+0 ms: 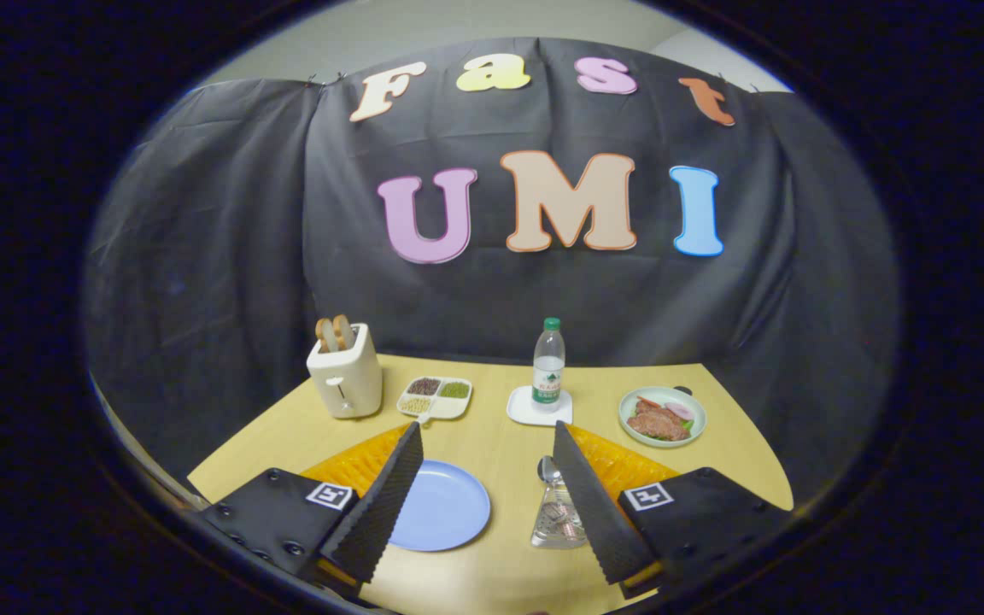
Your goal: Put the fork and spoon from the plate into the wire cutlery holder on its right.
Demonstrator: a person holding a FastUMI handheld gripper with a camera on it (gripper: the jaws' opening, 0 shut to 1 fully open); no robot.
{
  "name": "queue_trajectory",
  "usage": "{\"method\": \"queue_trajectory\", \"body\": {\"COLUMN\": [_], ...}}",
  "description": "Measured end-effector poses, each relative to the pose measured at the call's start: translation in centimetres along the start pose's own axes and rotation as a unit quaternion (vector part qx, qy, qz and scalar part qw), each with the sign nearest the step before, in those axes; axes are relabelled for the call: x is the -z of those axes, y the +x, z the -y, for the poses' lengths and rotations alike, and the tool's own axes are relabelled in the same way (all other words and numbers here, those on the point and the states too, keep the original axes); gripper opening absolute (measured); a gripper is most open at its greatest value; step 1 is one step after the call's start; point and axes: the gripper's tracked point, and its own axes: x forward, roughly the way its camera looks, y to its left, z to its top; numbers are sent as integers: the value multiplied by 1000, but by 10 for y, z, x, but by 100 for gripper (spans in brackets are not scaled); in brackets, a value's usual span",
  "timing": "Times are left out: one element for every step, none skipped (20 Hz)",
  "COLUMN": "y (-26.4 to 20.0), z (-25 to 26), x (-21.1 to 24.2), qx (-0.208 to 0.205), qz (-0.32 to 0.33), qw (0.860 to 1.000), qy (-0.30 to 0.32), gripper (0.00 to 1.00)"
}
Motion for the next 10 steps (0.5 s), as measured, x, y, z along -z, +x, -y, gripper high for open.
{"method": "queue_trajectory", "body": {"y": [-4,-8,-14,-19,-24,-28,-34,-37,-41,-44], "z": [-3,-3,-5,-5,-8,-9,-8,-9,-11,-12], "x": [-13,-21,-27,-32,-36,-40,-43,-47,-49,-49], "qx": [7,16,25,36,41,46,57,60,66,70], "qz": [36,62,80,99,111,122,134,141,151,152], "qw": [999,998,996,994,993,991,989,988,986,986], "qy": [3,1,-4,-9,-13,-17,-20,-22,-23,-23], "gripper": [98,98,98,98,98,98,98,98,98,98]}}
